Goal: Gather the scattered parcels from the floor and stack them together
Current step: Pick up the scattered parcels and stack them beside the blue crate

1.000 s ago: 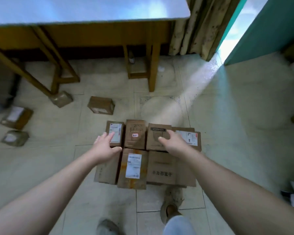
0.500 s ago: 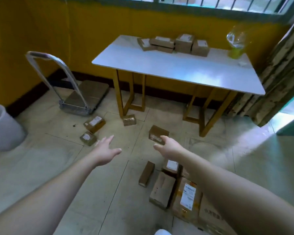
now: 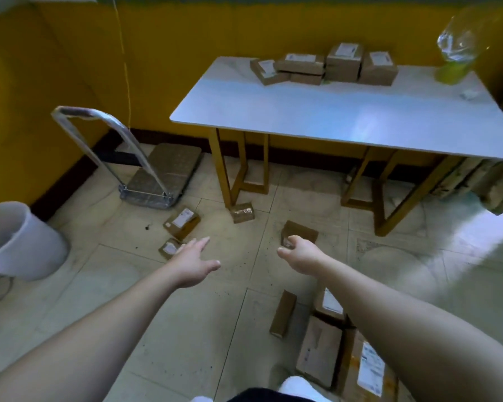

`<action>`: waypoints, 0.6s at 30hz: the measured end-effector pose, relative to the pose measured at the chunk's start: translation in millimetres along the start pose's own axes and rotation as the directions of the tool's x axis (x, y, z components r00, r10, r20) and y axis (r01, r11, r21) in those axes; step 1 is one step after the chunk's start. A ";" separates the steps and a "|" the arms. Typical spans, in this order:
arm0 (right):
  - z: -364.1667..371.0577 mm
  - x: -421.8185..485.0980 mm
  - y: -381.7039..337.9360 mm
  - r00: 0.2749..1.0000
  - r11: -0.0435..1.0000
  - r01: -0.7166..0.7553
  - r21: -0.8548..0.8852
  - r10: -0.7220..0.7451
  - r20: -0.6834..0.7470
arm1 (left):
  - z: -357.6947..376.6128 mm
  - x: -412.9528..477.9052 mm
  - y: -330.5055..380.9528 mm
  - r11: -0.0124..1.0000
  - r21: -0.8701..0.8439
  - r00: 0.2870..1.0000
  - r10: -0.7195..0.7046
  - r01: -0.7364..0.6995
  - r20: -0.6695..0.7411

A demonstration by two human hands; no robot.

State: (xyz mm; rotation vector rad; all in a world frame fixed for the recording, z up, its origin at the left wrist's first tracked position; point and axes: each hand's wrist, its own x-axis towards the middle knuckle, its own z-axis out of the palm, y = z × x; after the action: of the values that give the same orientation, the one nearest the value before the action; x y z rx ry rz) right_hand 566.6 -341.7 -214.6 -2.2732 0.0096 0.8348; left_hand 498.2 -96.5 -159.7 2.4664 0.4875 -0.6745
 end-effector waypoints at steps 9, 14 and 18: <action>54.9 49.1 33.8 0.937 0.925 -0.330 0.189 0.345 -0.051 | 28.2 128.5 1.1 0.986 0.096 0.965 0.113 -0.139 0.236; 111.6 88.1 55.2 0.847 0.814 -0.482 0.324 0.528 -0.066 | 68.0 208.8 -25.0 0.978 0.094 0.854 0.115 -0.187 0.507; 157.2 128.2 91.0 0.792 0.727 -0.546 0.417 0.610 -0.026 | 123.4 259.8 -49.3 0.975 0.126 0.805 0.078 -0.186 0.588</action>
State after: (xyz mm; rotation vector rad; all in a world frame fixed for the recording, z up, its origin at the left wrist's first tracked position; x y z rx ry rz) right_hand 558.1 -284.1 -429.1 -1.9442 0.9362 0.8527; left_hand 641.4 -77.3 -413.2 2.2518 0.0111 -1.3987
